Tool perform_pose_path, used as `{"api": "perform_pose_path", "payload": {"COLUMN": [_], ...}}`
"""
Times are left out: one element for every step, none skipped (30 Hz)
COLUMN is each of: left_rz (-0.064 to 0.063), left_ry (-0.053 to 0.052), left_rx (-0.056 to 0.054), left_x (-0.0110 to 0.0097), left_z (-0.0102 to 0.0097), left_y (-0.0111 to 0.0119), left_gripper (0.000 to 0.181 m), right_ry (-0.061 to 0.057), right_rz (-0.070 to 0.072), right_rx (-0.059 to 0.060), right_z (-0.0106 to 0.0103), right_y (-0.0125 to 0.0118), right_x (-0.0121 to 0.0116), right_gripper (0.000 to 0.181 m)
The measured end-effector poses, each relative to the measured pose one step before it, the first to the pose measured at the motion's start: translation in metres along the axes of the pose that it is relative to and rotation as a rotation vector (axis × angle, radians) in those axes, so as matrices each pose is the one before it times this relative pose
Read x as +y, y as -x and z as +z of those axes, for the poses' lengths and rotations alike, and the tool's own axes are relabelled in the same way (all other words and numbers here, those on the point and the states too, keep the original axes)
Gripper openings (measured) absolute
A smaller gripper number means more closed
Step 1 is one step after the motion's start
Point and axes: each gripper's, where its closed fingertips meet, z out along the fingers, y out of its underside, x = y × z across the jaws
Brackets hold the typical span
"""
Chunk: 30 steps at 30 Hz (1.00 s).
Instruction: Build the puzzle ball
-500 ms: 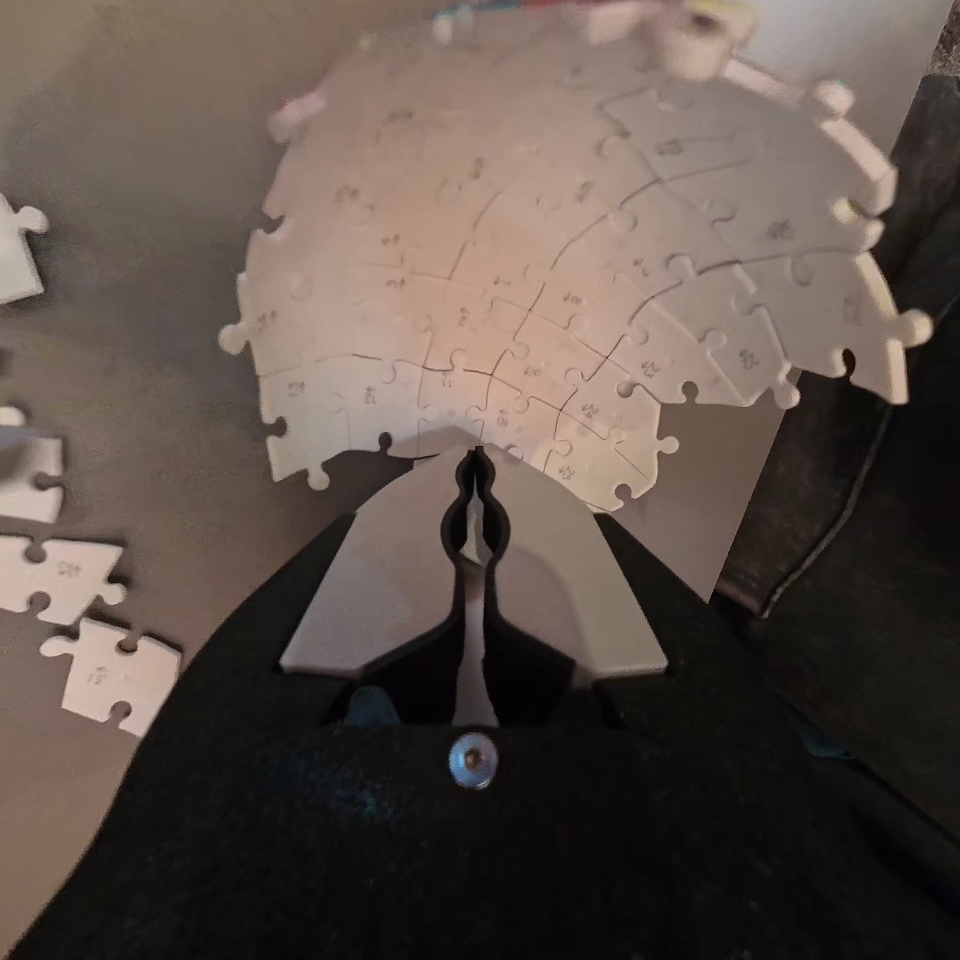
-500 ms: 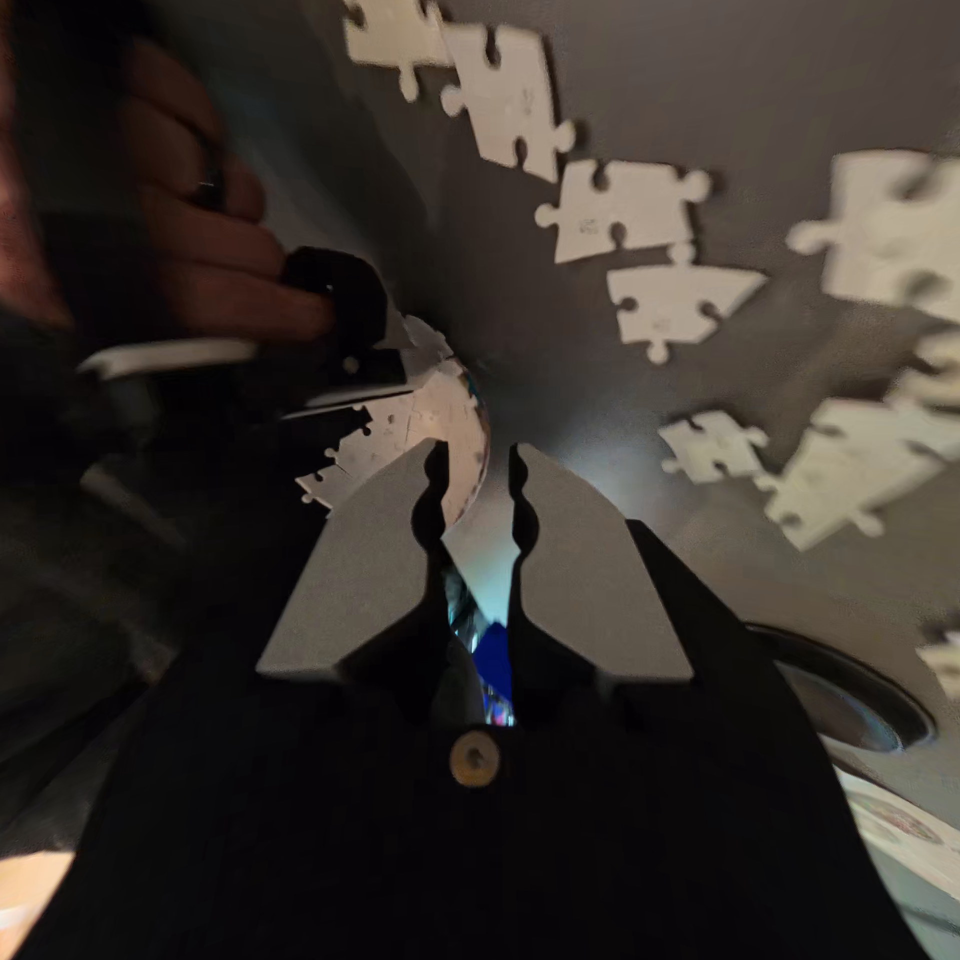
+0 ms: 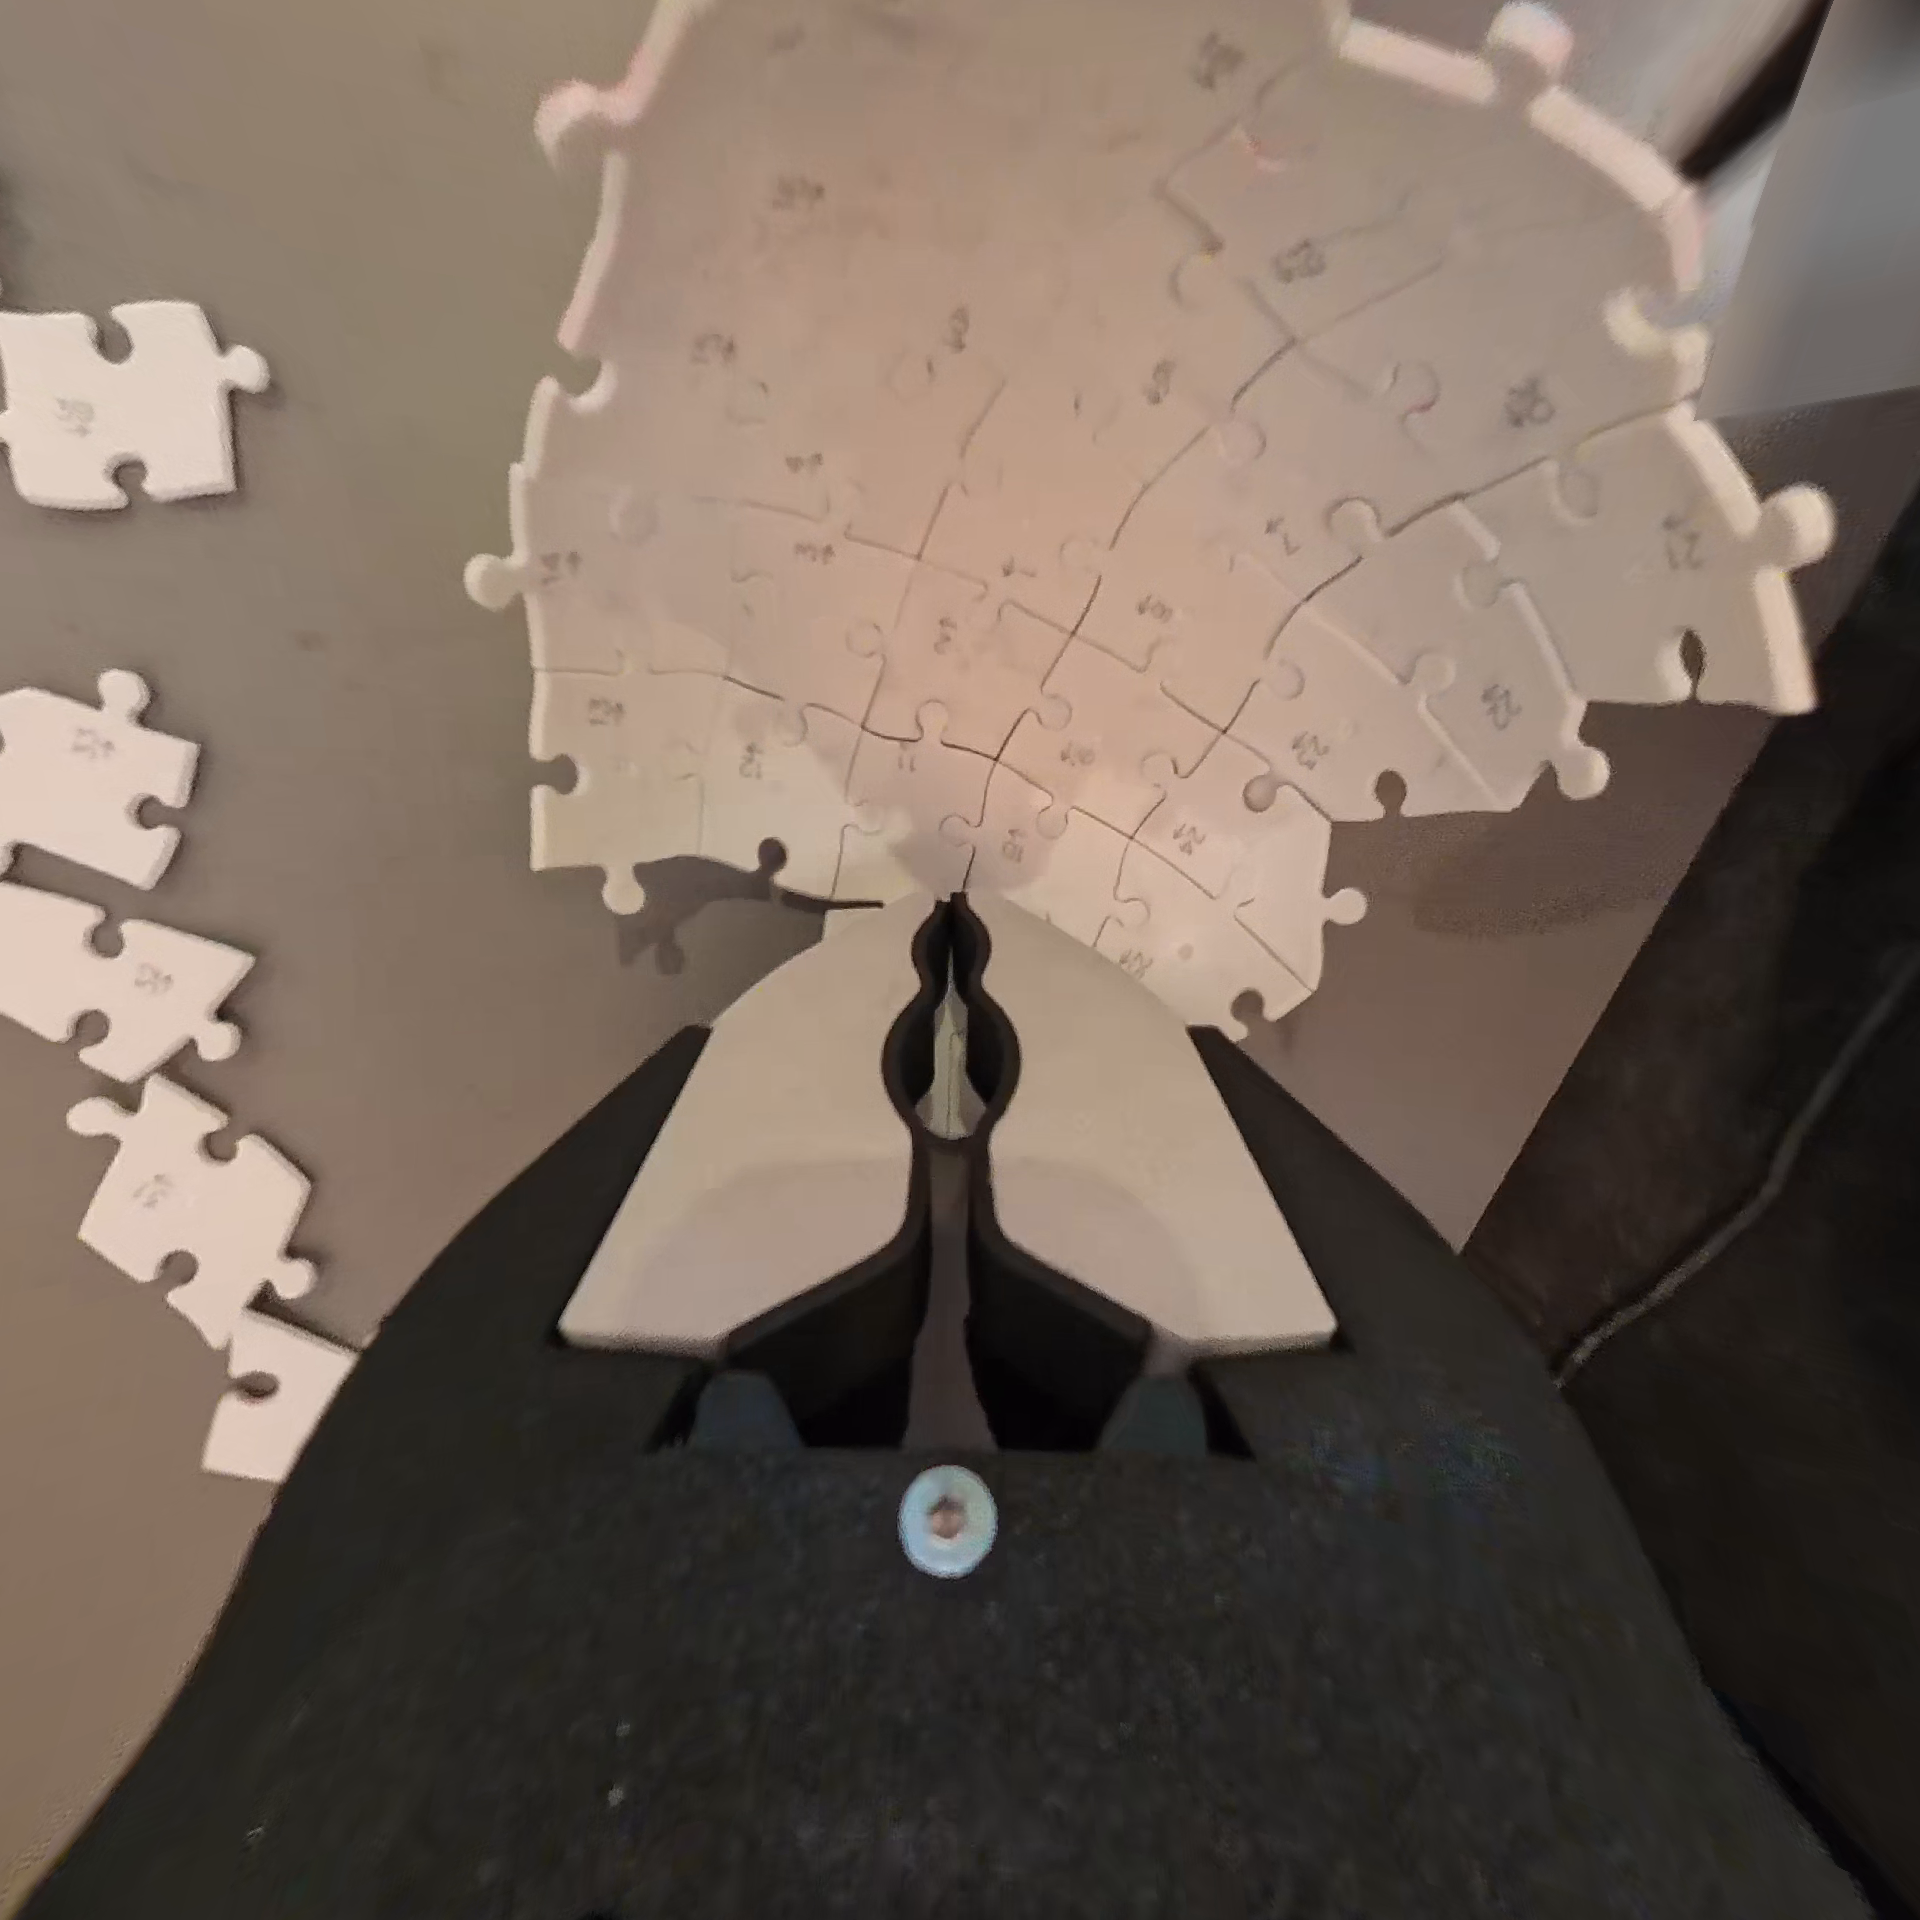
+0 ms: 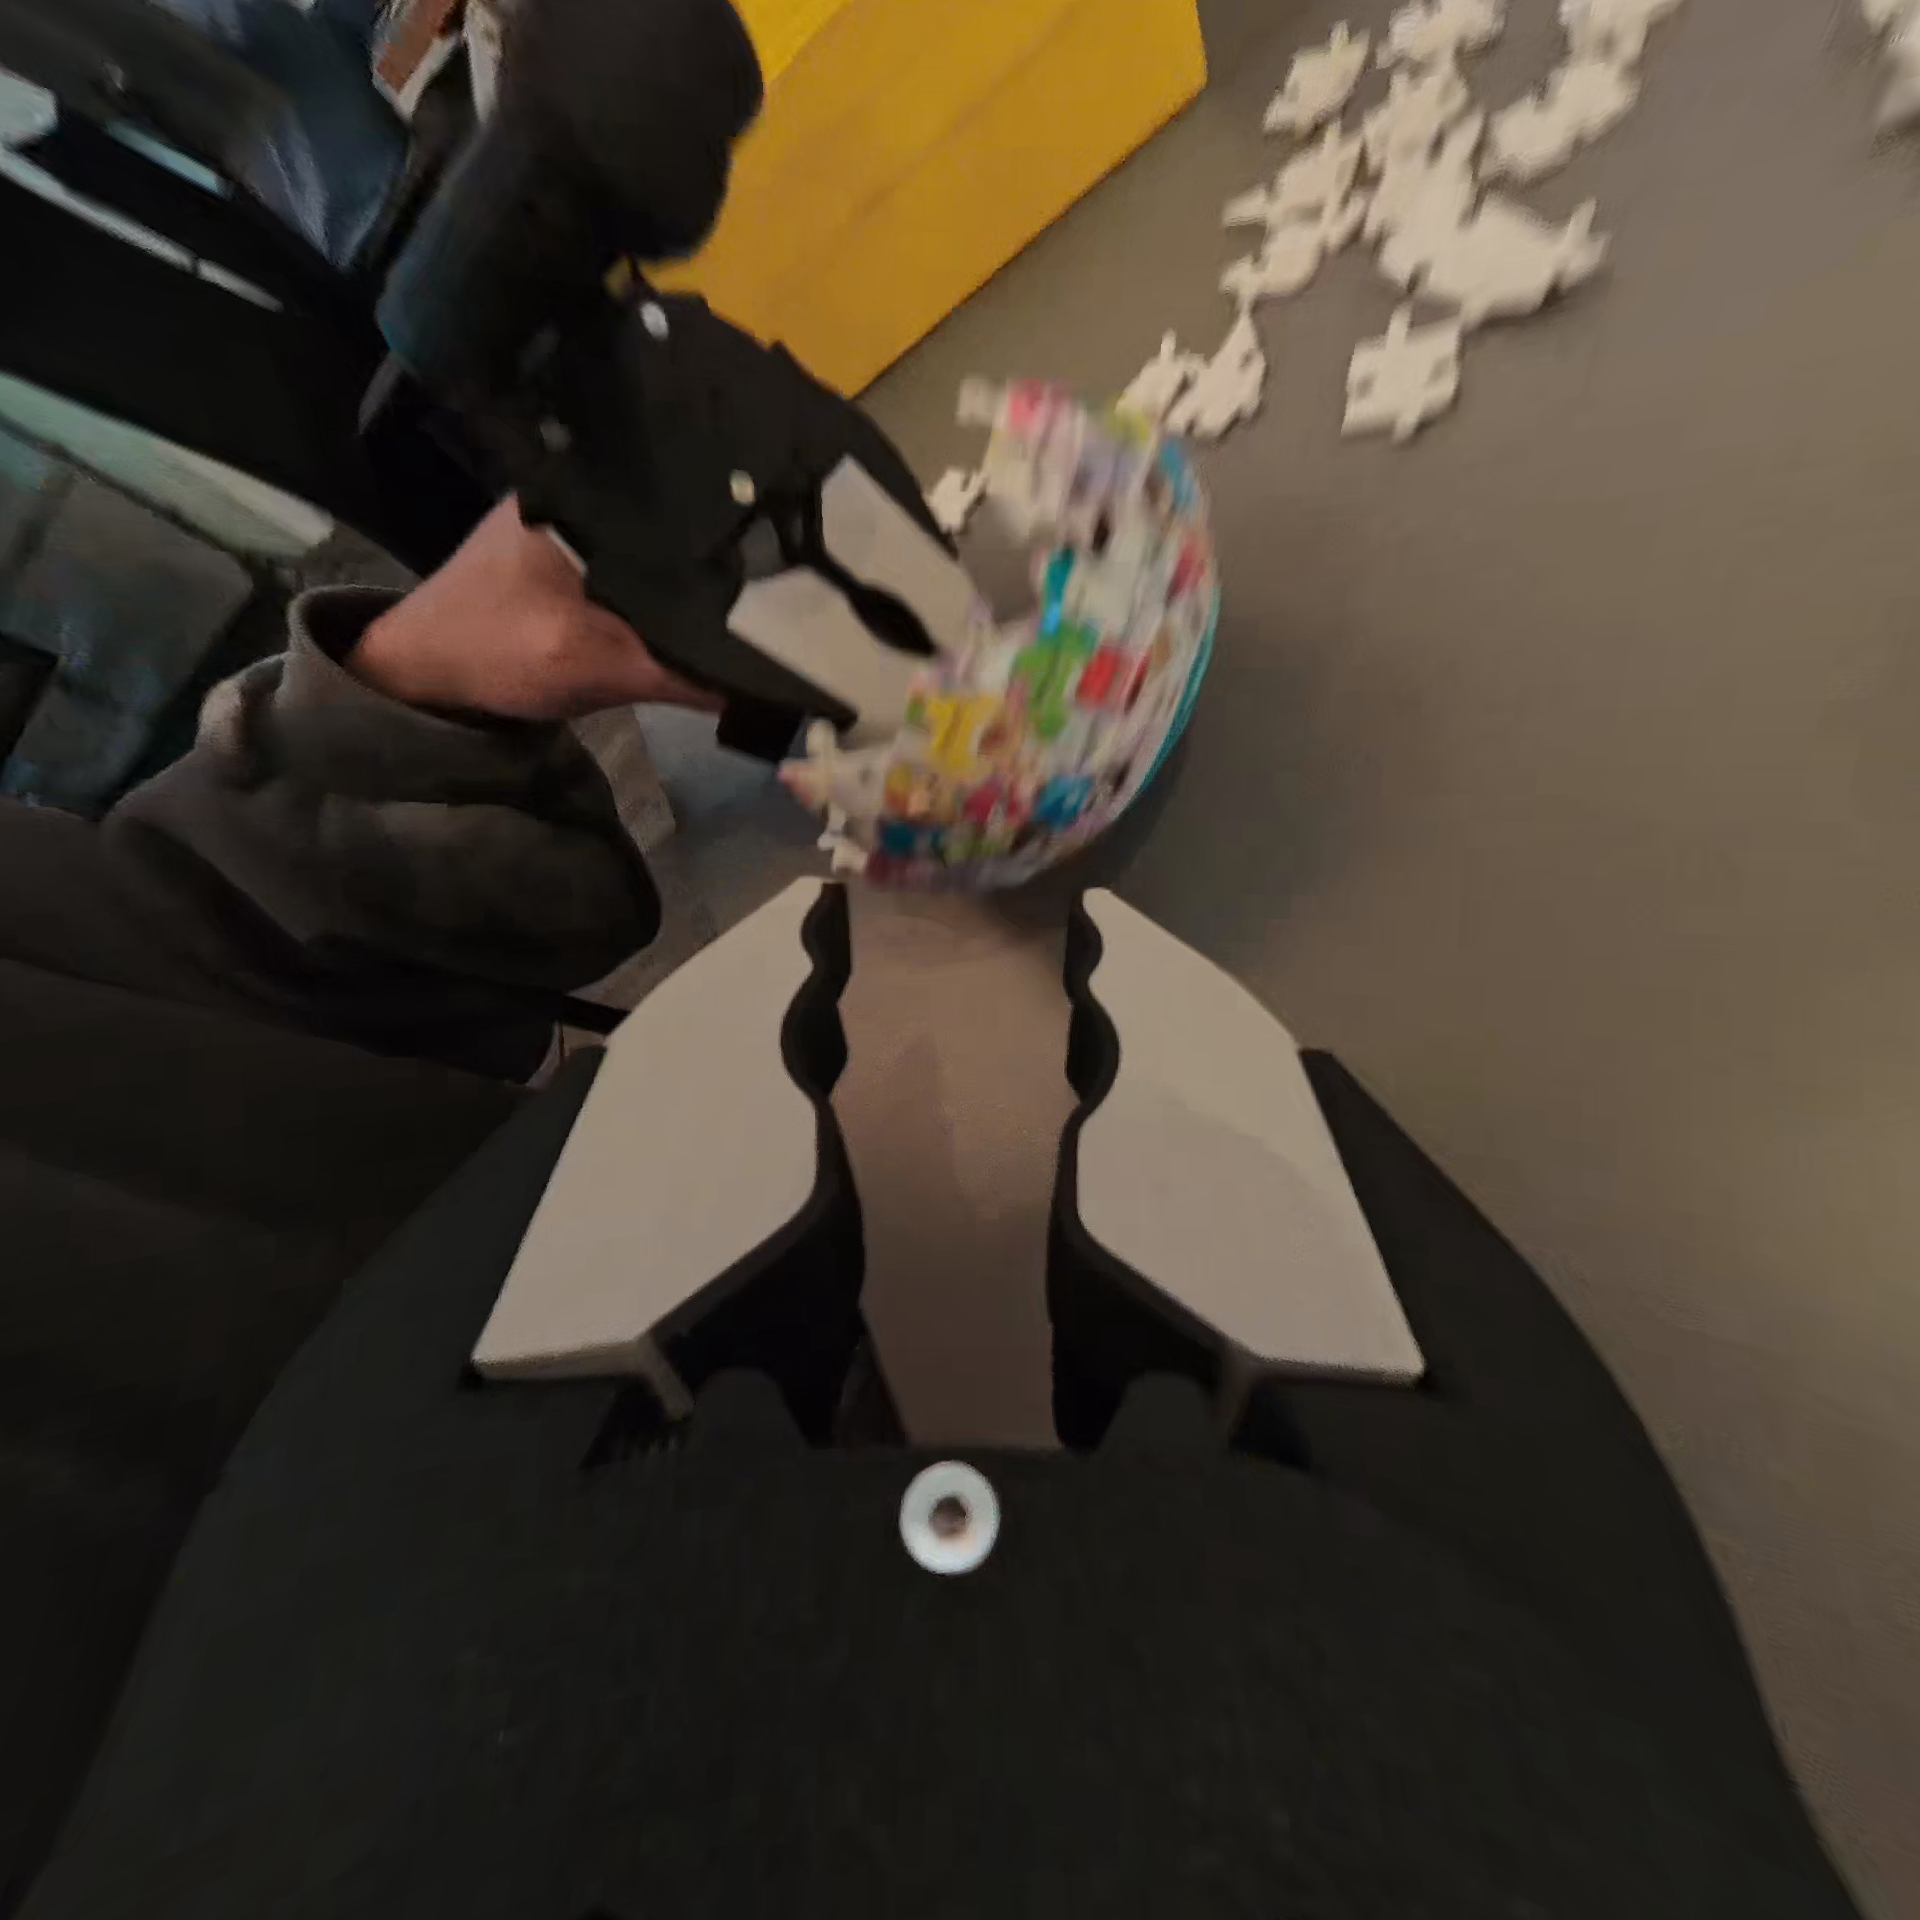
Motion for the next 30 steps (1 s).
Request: {"api": "perform_pose_path", "payload": {"left_rz": [-0.0063, -0.0045, -0.004, -0.0117, -0.0147, -0.0139, -0.0139, -0.0093, -0.0054, -0.0018, 0.0018, 0.0002, -0.0014, 0.0013, 0.002, 0.0008, -0.0009, -0.0032, -0.001, 0.0032, 0.0048, 0.0042, 0.002, -0.0007, 0.0018, 0.0067, 0.012, 0.0158, 0.0174, 0.0209], "left_ry": [-0.0033, -0.0024, -0.002, -0.0022, -0.0037, -0.0038, -0.0037, -0.0013, 0.0008, 0.0019, 0.0019, -0.0005, -0.0008, -0.0011, -0.003, -0.0029, -0.002, -0.0018, -0.0008, -0.0045, -0.0061, -0.0042, -0.0048, 0.0009, 0.0077, 0.0155, 0.0098, 0.0038, 0.0048, 0.0092], "left_rx": [-0.0231, -0.024, -0.0234, -0.02, -0.0141, -0.0119, -0.0105, -0.01, -0.0097, -0.0071, -0.0057, -0.0046, -0.0028, -0.0025, 0.0007, 0.0073, 0.0057, 0.0054, 0.0116, 0.0093, 0.0085, 0.0121, 0.0109, 0.01, 0.0073, 0.0049, 0.0008, -0.0067, -0.0097, -0.0109], "left_x": [0.0001, 0.00007, 0.0, -0.0001, -0.00024, -0.00021, -0.00026, -0.00007, -0.00003, -0.00003, -0.00013, -0.00054, -0.00045, -0.00046, -0.00044, -0.00051, -0.00035, -0.00025, -0.00021, -0.00063, -0.00094, -0.00096, -0.00117, -0.00039, 0.00064, 0.00211, 0.00132, 0.00035, 0.00017, 0.0002], "left_z": [0.00007, 0.00011, 0.00021, 0.00006, 0.00016, 0.0002, 0.00021, 0.00003, 0.00003, 0.00004, 0.00022, 0.00029, 0.0003, 0.00018, 0.00013, 0.00013, 0.0, -0.0001, -0.00023, -0.00039, -0.00065, -0.00058, -0.00043, -0.00005, 0.00075, 0.00165, 0.00135, 0.00065, 0.00018, -0.00004], "left_y": [0.0002, 0.00007, 0.00009, 0.00014, -0.00028, -0.00019, -0.00018, -0.00018, -0.00006, -0.00022, -0.00022, -0.00018, -0.00003, 0.00016, 0.00003, -0.0005, -0.00006, 0.00007, -0.00071, -0.00081, -0.00092, -0.00168, -0.00186, -0.00166, -0.00139, -0.00117, -0.00084, -0.00014, 0.00008, 0.0], "left_gripper": [0.0, 0.0, 0.0, 0.0, 0.0, 0.0, 0.0, 0.0, 0.0, 0.0, 0.0, 0.0, 0.0, 0.0, 0.0, 0.0, 0.0, 0.0, 0.0, 0.0, 0.0, 0.0, 0.0, 0.0, 0.0, 0.0, 0.0, 0.0, 0.0, 0.0], "right_ry": [-0.0132, 0.0087, 0.0155, 0.0146, 0.0058, 0.005, 0.0104, -0.0043, -0.0123, -0.0012, 0.0002, -0.0044, -0.0065, -0.0075, -0.0031, -0.0037, -0.0027, -0.003, -0.0016, 0.0026, 0.0055, 0.0053, 0.0056, 0.0032, 0.0001, 0.0002, 0.0004, 0.0027, 0.0042, 0.001], "right_rz": [0.0195, 0.0021, -0.0044, -0.0017, -0.0078, -0.0149, -0.0069, 0.0013, 0.0061, 0.0044, -0.003, -0.0087, -0.0079, -0.0072, -0.0031, -0.0039, -0.0021, 0.0009, 0.001, -0.0013, -0.0057, -0.0066, -0.0069, -0.0059, -0.0068, -0.0099, -0.0047, -0.0044, -0.0057, -0.0085], "right_rx": [0.0267, 0.0294, 0.0157, 0.0006, 0.0028, 0.0183, 0.0101, -0.0055, -0.0041, -0.001, 0.0024, 0.0086, 0.0049, 0.0017, 0.0078, 0.0066, 0.0022, 0.0008, -0.0037, 0.0014, 0.0043, 0.0, 0.0001, 0.0017, 0.0013, 0.0031, 0.0, -0.0016, 0.008, 0.0026], "right_z": [0.00681, 0.00764, 0.00743, 0.00609, 0.00558, 0.00541, 0.00486, 0.00369, 0.00351, 0.00332, 0.00244, 0.00128, 0.00077, -0.00003, -0.00041, -0.00054, -0.00063, -0.00021, 0.00007, -0.00017, -0.00001, 0.00013, 0.00039, 0.00036, 0.00057, 0.00024, 0.00033, 0.00041, 0.00047, -0.00016], "right_y": [0.00468, 0.00392, 0.00326, 0.00264, 0.00095, -0.0024, -0.00154, 0.0005, 0.00027, -0.00026, -0.00073, -0.00156, -0.00111, -0.00106, -0.00208, -0.00208, -0.00133, -0.00124, -0.00054, -0.001, -0.00106, -0.00055, -0.00017, -0.00021, 0.0002, 0.00012, 0.0009, 0.00087, -0.0007, 0.00044], "right_x": [0.01613, 0.01292, 0.00825, 0.00367, 0.00024, -0.00042, -0.00007, -0.00279, -0.0036, -0.00231, -0.00201, -0.002, -0.00251, -0.00263, -0.00232, -0.00231, -0.00182, -0.00137, -0.00071, 0.00002, 0.00063, 0.00052, 0.00059, 0.00063, 0.00019, -0.00017, -0.00038, -0.00028, 0.00033, -0.00017], "right_gripper": [0.042, 0.046, 0.052, 0.055, 0.053, 0.053, 0.054, 0.054, 0.054, 0.055, 0.056, 0.057, 0.057, 0.057, 0.056, 0.056, 0.055, 0.054, 0.054, 0.053, 0.052, 0.051, 0.05, 0.049, 0.049, 0.049, 0.048, 0.049, 0.05, 0.05]}}
